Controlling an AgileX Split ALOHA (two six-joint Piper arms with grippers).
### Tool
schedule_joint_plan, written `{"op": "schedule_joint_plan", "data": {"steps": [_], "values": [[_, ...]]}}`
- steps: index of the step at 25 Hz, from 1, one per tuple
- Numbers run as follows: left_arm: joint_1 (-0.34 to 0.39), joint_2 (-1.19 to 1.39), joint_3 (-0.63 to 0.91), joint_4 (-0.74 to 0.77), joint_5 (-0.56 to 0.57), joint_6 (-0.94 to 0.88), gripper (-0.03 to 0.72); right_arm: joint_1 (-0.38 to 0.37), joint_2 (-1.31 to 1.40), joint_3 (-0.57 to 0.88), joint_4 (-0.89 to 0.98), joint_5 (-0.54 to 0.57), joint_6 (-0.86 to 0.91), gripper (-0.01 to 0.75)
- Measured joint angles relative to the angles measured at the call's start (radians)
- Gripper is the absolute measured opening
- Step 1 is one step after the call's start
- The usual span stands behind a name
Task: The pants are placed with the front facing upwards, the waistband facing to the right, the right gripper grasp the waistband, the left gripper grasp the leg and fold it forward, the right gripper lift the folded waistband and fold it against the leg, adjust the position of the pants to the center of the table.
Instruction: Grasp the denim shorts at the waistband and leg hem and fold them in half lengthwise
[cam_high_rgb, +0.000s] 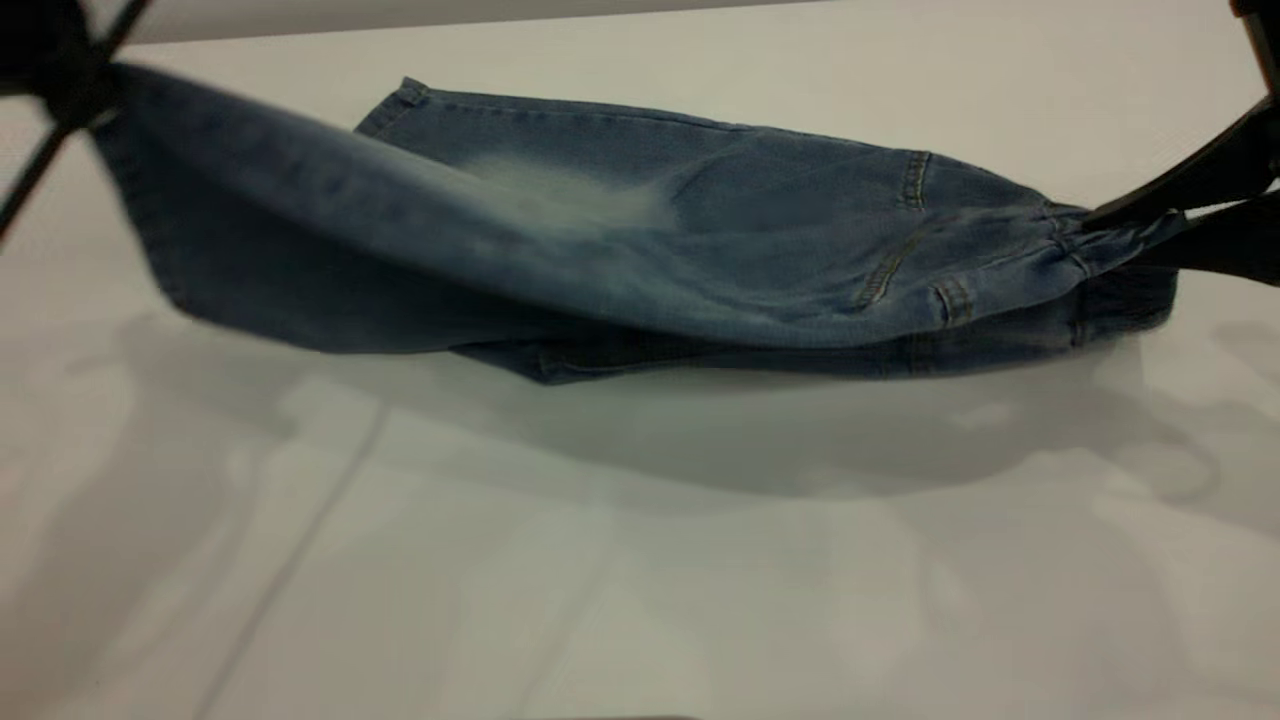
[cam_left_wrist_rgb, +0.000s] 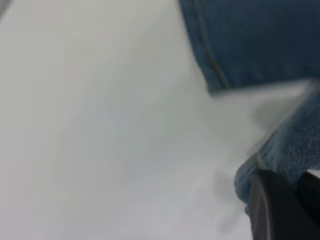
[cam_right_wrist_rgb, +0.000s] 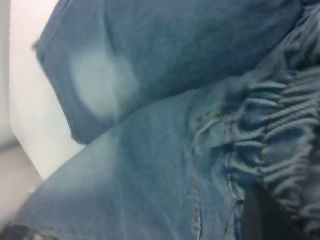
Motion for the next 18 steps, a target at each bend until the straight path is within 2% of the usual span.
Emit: {"op": "schedule_joint_plan", "data": {"steps": [12,18], "values": [[0.0,0.388,-0.385,0.017,-0.048,-0.05,0.052,0.0,0.23,-0.273,0.009,-0.003,0.341,0.076],[0.0,0.531,-0.526,0.018,-0.061,-0.131,0.053,0.0,0.309,-0.362,0.01,-0.067,0.515,0.08]]}}
